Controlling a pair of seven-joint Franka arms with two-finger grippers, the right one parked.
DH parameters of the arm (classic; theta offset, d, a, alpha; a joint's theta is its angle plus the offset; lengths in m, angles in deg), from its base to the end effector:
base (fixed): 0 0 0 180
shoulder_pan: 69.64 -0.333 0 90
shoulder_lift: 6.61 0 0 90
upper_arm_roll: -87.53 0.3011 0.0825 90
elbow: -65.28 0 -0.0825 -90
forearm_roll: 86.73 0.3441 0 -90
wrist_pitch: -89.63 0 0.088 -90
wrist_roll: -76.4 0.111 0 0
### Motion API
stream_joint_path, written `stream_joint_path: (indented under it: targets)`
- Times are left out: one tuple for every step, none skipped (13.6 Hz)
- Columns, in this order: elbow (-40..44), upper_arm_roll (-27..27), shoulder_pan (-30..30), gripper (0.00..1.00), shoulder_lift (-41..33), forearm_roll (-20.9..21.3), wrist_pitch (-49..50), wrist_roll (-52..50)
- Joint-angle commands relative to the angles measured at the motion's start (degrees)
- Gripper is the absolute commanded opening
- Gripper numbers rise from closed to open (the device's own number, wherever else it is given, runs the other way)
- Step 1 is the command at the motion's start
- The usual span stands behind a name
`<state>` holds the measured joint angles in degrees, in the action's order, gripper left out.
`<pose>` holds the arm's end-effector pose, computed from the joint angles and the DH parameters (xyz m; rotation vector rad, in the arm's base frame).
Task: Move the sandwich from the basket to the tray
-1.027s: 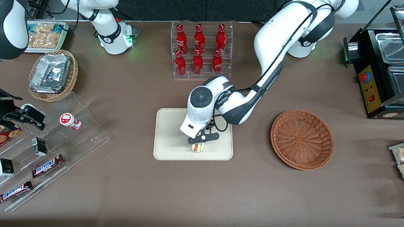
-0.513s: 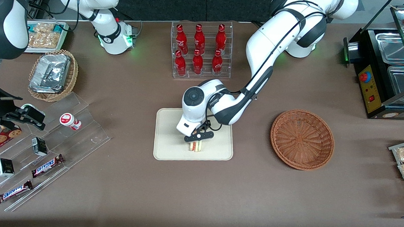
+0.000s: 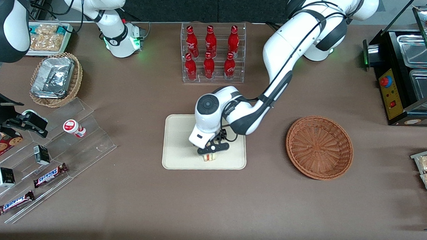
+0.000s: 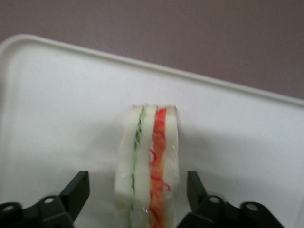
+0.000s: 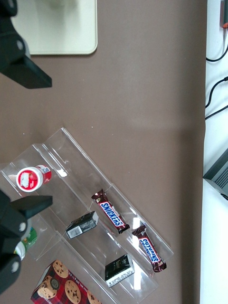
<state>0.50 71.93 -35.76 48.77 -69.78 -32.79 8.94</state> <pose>0.5291 -0.5011 0.2410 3.0666 0.4398 0.1046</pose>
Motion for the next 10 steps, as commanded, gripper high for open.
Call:
stream_joint_path:
  targets:
    - [0.88, -0.4, -2.58, 1.0, -4.47, -2.17, 5.77, 3.7]
    - [0.71, -0.23, -3.98, 1.0, -6.75, -4.71, 7.27, 7.56]
    - [0.1, -0.14, -5.3, 1.0, -9.12, -7.18, 8.06, 10.38]
    - [-2.0, -0.14, -6.88, 1.0, -11.41, -8.24, 9.29, 11.72]
    - [-6.11, -0.22, -9.16, 1.0, -14.83, -8.26, 9.56, 13.38]
    - [-10.24, -0.23, -10.57, 1.0, -17.73, -8.26, 8.87, 14.88]
    - [-14.37, -0.23, -11.8, 1.0, -20.81, -8.34, 7.64, 16.2]
    - [-19.81, -0.23, -14.08, 1.0, -24.06, -8.26, 5.72, 17.78]
    - [-25.86, -0.23, -15.93, 1.0, -28.01, -8.34, 2.39, 20.15]
    - [-31.84, -0.23, -17.95, 1.0, -31.61, -8.34, -0.95, 22.95]
